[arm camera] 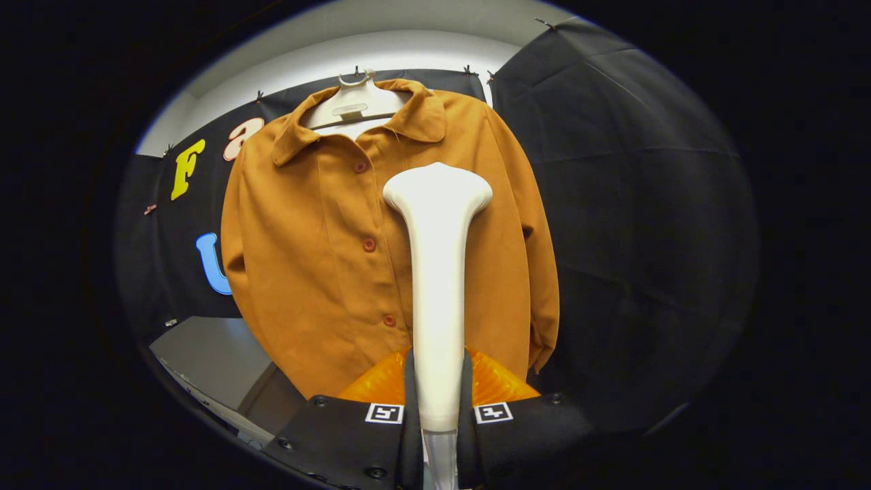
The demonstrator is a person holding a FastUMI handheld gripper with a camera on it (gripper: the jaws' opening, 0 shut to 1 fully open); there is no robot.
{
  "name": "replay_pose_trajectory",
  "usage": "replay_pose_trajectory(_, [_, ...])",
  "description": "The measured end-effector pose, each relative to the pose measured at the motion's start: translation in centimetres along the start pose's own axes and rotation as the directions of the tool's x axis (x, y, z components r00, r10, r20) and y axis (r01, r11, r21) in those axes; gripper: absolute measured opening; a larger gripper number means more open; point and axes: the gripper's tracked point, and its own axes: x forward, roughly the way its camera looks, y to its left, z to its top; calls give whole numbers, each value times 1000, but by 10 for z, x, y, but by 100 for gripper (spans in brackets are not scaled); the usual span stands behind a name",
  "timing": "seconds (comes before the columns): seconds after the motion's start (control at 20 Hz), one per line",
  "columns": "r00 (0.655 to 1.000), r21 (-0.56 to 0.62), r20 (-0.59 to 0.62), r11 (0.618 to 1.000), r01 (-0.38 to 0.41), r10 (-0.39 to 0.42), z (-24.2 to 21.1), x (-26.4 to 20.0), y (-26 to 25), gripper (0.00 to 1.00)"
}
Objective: Iron the clothes twice with a garment steamer, once on the left side and once on the right side.
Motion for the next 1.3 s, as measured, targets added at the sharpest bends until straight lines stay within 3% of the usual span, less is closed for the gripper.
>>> replay_pose_trajectory(0.4, [990, -20, -134, 999, 39, -42, -71, -20, -9, 23])
replay_pose_trajectory(0.8, [954, -17, -289, 996, 83, -84, -142, -50, -13, 23])
replay_pose_trajectory(1.05, [943, -20, -319, 995, 93, -95, -155, -75, -7, 23])
replay_pose_trajectory(1.3, [958, -7, -273, 996, 90, -88, -142, -109, 12, 23])
